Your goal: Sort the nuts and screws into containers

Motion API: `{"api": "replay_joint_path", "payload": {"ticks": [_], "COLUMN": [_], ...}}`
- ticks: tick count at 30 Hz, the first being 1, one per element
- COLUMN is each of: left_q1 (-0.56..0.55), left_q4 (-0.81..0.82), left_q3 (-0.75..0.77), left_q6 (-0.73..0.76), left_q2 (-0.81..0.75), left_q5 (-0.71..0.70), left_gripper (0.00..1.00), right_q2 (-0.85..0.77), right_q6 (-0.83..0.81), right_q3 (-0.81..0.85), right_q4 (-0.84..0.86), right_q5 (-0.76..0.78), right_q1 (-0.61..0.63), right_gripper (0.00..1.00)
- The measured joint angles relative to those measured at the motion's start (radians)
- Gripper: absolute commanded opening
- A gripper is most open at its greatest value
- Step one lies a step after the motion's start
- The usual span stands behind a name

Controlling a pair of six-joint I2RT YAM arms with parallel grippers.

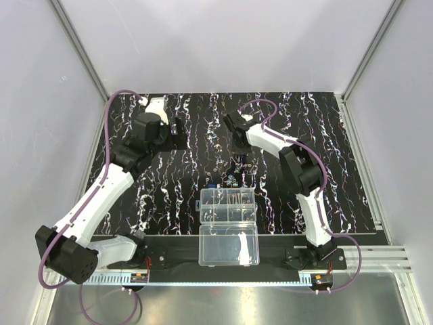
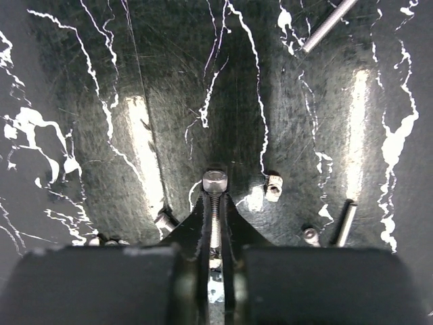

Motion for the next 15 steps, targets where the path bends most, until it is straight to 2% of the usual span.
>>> {"api": "replay_joint_path", "payload": {"ticks": [9,15], "left_q1": [0.000,-0.001], "left_q4": [-0.001,-0.001], "left_q3": [0.000,0.000], "left_q6": [0.003,0.003], "left_q2": [0.000,0.000], "left_q5": [-0.003,-0.002], "left_gripper": [0.99,0.99], "right_q2": [-0.034,-0.272], "right_q6": [-0.040,-0.105], "right_q3": [0.005,-0.086], "right_q4": [-0.034,0.032], "right_q5": [-0.014,-0.115], "right_q1": [0.000,0.000], "right_gripper": [0.00,0.00]}}
